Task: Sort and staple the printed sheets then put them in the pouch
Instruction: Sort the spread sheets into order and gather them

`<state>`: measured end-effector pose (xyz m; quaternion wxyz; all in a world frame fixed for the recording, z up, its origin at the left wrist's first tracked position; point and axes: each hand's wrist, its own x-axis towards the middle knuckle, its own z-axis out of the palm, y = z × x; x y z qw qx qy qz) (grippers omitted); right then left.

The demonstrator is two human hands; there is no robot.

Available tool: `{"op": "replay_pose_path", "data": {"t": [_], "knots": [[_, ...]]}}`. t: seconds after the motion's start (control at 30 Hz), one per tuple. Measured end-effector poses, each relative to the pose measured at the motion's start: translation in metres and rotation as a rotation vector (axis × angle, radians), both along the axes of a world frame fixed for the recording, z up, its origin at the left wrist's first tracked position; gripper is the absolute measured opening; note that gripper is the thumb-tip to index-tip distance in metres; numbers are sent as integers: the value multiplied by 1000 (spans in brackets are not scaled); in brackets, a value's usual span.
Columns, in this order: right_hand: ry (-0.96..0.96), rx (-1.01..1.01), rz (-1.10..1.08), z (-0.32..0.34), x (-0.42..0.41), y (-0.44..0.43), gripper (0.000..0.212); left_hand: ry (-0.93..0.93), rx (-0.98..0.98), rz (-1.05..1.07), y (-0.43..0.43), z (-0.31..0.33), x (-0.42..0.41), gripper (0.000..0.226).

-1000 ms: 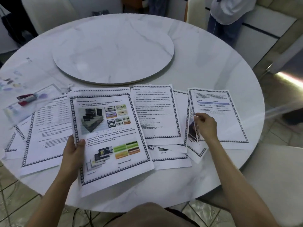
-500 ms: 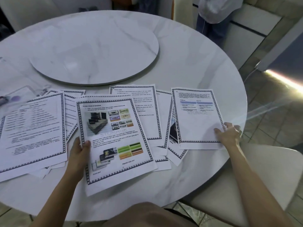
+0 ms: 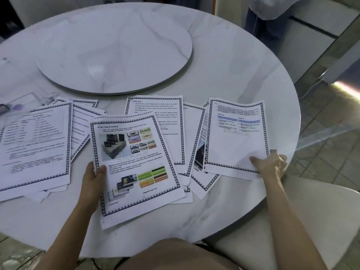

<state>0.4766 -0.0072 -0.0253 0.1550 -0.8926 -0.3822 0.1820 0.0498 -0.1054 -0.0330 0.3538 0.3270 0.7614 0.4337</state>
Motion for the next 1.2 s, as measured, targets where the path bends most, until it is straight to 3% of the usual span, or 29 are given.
{"op": "replay_pose_path", "data": {"t": [0.1,0.23,0.33,0.57,0.8,1.1,1.2], "knots": [[18,81,-4,-2,2,1,40,29,33,5,-3,2,5,20],[53,256,29,-3,14,3,28,27,54,22,-5,2,6,23],[125,355,53,-1,19,3,25,20,58,19,-6,1,5,25],[521,516,0,0,16,7,14,-12,65,7,-7,1,2,22],[752,512,-22,2,-17,-2,29,-55,65,-25,-10,1,-4,12],[656,633,37,56,-47,-12,18,-68,43,-80,-12,1,-17,11],[637,672,77,77,-59,-15,22,-82,-4,-103,-12,-1,-25,31]]}}
